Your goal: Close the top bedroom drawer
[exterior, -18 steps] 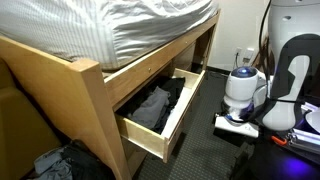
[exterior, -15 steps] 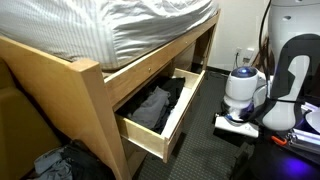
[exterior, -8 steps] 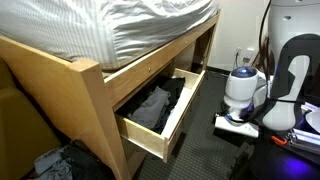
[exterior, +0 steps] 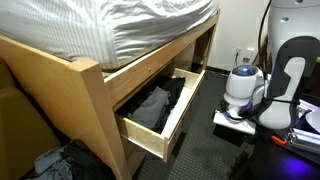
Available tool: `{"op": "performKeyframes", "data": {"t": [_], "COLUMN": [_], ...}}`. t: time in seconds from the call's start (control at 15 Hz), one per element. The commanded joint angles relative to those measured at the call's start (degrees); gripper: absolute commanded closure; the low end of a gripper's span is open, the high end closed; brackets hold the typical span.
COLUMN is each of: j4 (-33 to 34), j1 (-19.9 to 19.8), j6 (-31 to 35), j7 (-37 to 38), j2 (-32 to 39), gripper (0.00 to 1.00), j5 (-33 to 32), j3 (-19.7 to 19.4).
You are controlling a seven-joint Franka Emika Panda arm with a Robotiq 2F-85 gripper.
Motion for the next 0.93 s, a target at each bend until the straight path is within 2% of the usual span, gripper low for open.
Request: {"op": "performKeyframes", "data": {"t": [0.0, 0.2, 0.27, 0.33, 0.4, 0.53, 0.67, 0.73, 0.8, 0.87], "j4": [-5.2, -9.2, -10.7, -6.8, -7.4, -6.9, -6.4, -6.5, 2.4, 4.0], "j1": [13.8, 26.1, 30.5, 33.6, 27.0, 32.1, 33.4, 25.2, 21.5, 19.1], "j6": [1.5, 3.9, 5.9, 5.7, 4.0, 4.3, 4.5, 9.4, 7.0, 9.0], "j7": [-4.7, -10.6, -11.2, -10.9, -12.1, -12.1, -11.9, -13.3, -13.4, -10.6], "j2": [-3.2, -2.4, -1.4, 2.7, -0.8, 0.7, 2.0, -3.7, 0.0, 0.5], "gripper": [0.00, 0.00, 0.00, 0.00, 0.00, 0.00, 0.00, 0.00, 0.00, 0.00], "j5": [4.1, 7.3, 9.5, 12.5, 11.3, 13.4, 13.8, 10.8, 9.5, 5.6], "j3": [-14.1, -27.1, -29.9, -31.6, -27.6, -30.6, -30.7, -26.3, -24.4, -22.9]}}
